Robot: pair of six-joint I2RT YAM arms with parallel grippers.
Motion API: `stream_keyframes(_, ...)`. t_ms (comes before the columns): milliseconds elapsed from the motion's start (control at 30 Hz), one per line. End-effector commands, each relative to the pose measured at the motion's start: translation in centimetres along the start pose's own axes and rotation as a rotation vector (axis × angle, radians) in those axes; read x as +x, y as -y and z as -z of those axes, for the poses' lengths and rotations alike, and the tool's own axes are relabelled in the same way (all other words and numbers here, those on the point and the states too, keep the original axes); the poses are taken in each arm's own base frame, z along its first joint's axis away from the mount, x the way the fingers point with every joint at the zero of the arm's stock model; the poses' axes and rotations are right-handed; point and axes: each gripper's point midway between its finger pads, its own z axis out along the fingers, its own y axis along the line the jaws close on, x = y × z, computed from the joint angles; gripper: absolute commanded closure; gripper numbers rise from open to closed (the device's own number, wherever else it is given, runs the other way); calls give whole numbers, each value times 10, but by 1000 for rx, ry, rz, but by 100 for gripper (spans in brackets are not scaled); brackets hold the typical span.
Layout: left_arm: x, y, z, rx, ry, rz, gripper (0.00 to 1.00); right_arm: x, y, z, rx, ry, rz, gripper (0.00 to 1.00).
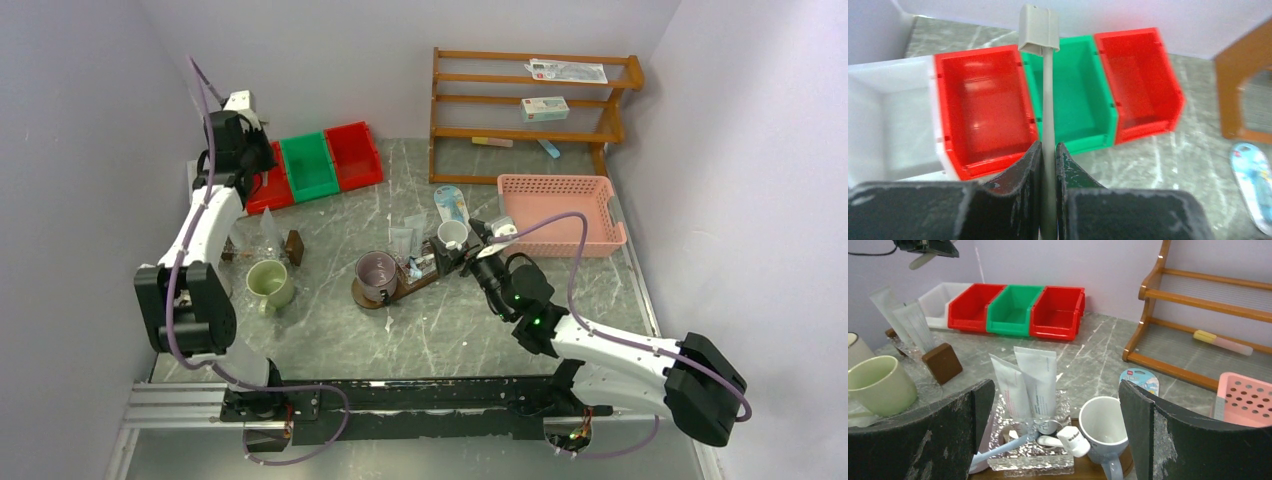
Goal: Prepare toiletry sets of a toothbrush and toothpaste on the tray
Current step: Pick up the toothbrush from the storage box.
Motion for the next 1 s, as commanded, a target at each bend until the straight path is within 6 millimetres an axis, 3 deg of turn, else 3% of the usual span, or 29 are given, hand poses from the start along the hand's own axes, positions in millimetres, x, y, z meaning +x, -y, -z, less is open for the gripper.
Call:
stream_keyframes(0, -18, 52, 30, 266, 91, 58, 95, -25, -9, -5, -39, 41, -38, 0)
stream_keyframes(200, -26, 100, 84, 490, 165, 62, 95, -30, -25, -11, -105, 19, -79, 0)
stream_keyframes(400, -26, 128, 131, 661, 243, 112, 95, -41, -44, -17, -181, 18, -146, 0)
stream_keyframes(633, -14, 172, 181, 933, 293, 213, 95, -51, -76, -26, -319, 21, -224, 1)
stream_keyframes(967, -15, 221, 244, 1190, 363, 255, 95, -65, -118, -41, -483, 31, -315, 3)
